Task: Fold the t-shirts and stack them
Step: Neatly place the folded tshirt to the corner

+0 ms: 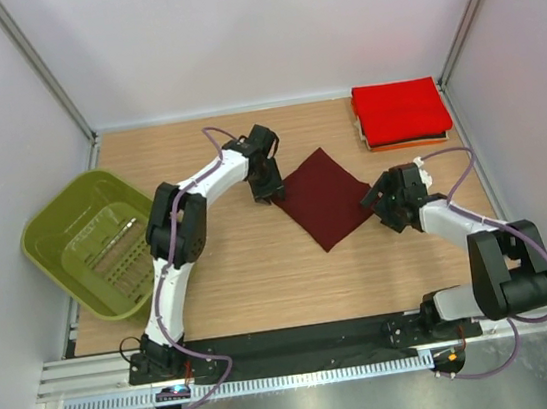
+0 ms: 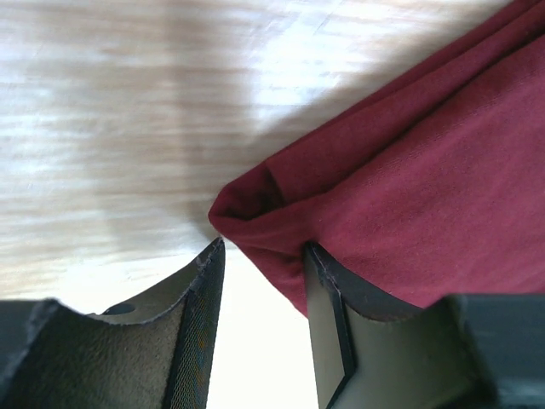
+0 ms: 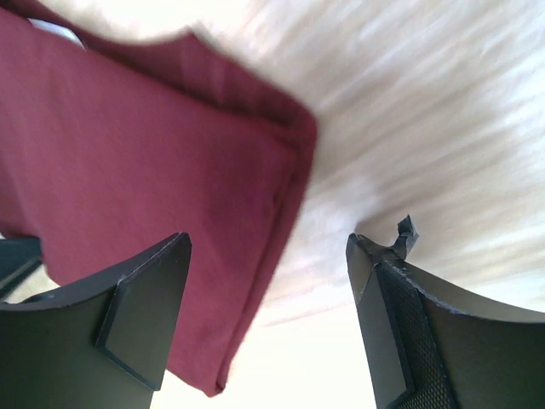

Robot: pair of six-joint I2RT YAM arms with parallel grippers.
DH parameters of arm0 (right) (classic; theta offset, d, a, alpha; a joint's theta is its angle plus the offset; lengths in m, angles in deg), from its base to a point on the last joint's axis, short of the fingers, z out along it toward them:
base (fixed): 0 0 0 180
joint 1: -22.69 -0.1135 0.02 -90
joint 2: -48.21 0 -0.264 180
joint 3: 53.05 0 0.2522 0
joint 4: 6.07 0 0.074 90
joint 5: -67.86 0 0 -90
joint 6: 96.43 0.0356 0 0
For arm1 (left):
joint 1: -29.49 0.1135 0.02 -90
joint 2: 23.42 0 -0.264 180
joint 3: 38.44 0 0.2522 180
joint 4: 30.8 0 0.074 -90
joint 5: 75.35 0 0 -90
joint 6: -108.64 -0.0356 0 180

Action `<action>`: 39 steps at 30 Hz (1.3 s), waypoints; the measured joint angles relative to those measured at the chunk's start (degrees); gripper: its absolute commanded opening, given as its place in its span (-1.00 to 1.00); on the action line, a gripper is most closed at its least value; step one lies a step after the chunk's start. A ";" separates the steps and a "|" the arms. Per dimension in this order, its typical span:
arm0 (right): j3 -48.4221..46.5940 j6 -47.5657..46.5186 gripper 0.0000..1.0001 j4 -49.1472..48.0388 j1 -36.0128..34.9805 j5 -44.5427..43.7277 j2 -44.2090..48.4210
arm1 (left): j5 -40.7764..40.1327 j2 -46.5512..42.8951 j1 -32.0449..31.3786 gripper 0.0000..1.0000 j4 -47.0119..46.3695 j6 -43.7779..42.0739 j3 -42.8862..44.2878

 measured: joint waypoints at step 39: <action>-18.58 -18.80 -0.98 6.32 -2.27 -1.64 -15.91 | -5.20 -13.20 -0.92 -0.11 6.58 4.11 -9.66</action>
